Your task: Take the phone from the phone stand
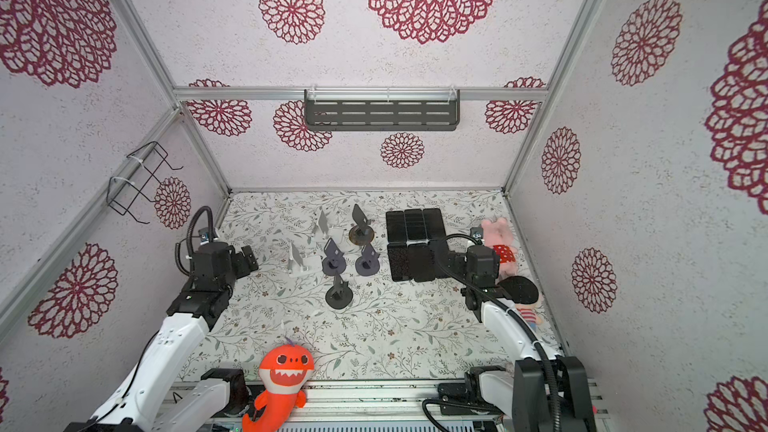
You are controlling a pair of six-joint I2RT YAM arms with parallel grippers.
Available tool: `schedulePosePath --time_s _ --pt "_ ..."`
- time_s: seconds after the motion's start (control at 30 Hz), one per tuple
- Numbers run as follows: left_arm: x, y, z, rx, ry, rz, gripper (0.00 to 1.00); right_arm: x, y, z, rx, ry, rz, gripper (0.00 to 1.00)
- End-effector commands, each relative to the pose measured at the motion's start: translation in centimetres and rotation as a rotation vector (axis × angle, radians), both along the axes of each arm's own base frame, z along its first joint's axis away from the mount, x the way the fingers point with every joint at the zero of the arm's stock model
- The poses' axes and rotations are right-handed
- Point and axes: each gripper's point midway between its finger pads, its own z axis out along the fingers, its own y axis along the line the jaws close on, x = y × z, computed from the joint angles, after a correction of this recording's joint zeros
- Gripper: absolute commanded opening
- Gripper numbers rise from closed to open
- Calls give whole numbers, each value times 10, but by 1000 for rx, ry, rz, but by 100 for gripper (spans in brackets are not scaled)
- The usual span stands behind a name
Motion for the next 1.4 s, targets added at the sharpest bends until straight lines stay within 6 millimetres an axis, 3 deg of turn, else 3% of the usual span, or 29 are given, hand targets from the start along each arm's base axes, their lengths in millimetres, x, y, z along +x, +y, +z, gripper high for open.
schedulePosePath --time_s 0.0,0.17,0.43,0.73,0.87,0.97,1.03,1.37 --pt "9 33 16 113 -98 142 97 19 -6 27 -27 -151 -27 99" --pt "23 45 -8 115 -63 139 97 24 -7 8 -20 -178 -35 99" --pt "43 47 -39 77 -160 40 97 31 -11 -10 -28 -225 -62 99" --pt "65 54 -37 36 -213 -6 97 30 -14 -13 -30 -285 -48 99" --pt "70 45 -40 -11 -240 -50 97 24 -17 -17 2 -313 -40 99" --pt "87 23 -55 19 -287 -186 97 23 -18 -20 16 -321 -33 99" --pt "87 14 -58 67 -233 -184 97 23 -18 -21 19 -311 -27 99" --pt "89 16 -58 59 -245 -184 97 23 -18 -19 17 -330 -25 99"
